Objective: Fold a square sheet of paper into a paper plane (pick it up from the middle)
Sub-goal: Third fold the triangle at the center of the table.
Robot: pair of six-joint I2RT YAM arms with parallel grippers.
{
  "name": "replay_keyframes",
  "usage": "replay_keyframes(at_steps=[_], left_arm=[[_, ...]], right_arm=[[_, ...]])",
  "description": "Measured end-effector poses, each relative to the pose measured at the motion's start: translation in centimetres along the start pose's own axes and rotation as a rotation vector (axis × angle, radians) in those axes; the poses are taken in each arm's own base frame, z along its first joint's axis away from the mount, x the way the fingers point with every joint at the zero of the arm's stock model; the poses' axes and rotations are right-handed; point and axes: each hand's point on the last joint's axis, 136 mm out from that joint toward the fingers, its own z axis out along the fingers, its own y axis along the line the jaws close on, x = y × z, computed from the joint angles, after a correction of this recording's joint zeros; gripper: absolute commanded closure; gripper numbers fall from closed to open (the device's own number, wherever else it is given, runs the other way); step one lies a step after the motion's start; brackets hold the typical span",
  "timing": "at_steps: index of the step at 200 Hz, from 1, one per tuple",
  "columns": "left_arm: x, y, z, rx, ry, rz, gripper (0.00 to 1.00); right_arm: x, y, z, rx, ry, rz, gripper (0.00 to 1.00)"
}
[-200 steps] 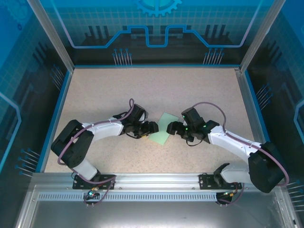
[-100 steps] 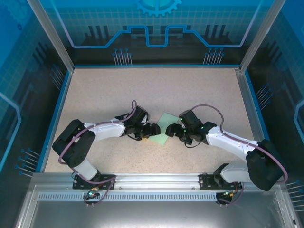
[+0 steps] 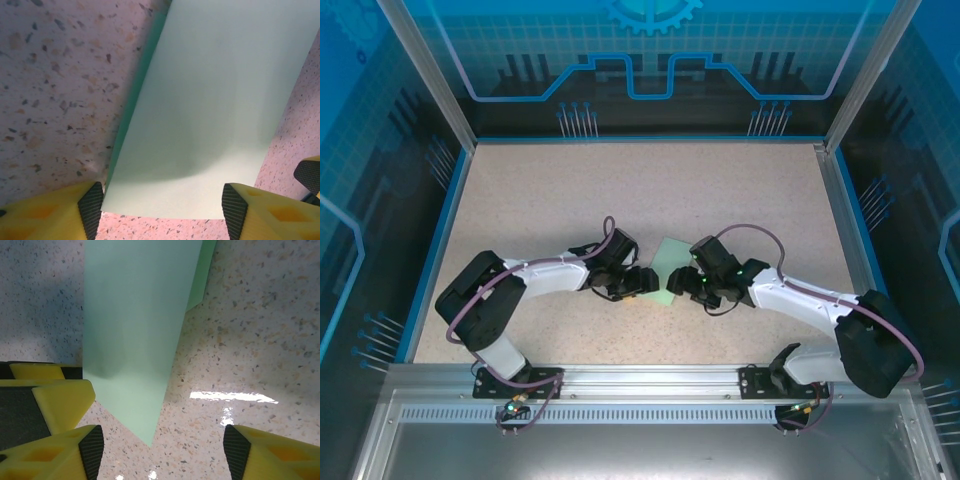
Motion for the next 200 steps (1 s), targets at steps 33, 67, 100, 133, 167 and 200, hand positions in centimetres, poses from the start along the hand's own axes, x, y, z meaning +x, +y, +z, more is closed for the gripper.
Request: replay_keyframes(at_steps=[33, 67, 100, 133, 167, 200], left_arm=[[0.2, -0.4, 0.0, 0.016, -0.001, 0.011, 0.37], [0.4, -0.7, 0.1, 0.031, 0.007, 0.017, 0.40], [0.5, -0.7, 0.1, 0.036, 0.011, 0.019, 0.41], [0.5, -0.7, 0.2, 0.041, 0.010, 0.020, 0.41], [0.5, -0.7, 0.2, 0.040, 0.010, 0.021, 0.42], [0.5, -0.7, 0.2, 0.040, 0.011, 0.021, 0.42]], right_arm=[[0.7, -1.0, 0.6, 0.013, 0.011, 0.042, 0.38], [1.5, -1.4, 1.4, -0.011, 0.031, 0.097, 0.45], [1.9, -0.8, 2.1, -0.052, 0.038, 0.130, 0.51], [1.6, 0.2, 2.3, -0.096, 0.024, 0.152, 0.61], [1.8, 0.1, 2.6, -0.116, 0.020, 0.177, 0.66], [1.8, -0.2, 2.8, -0.115, 0.012, 0.191, 0.71]])
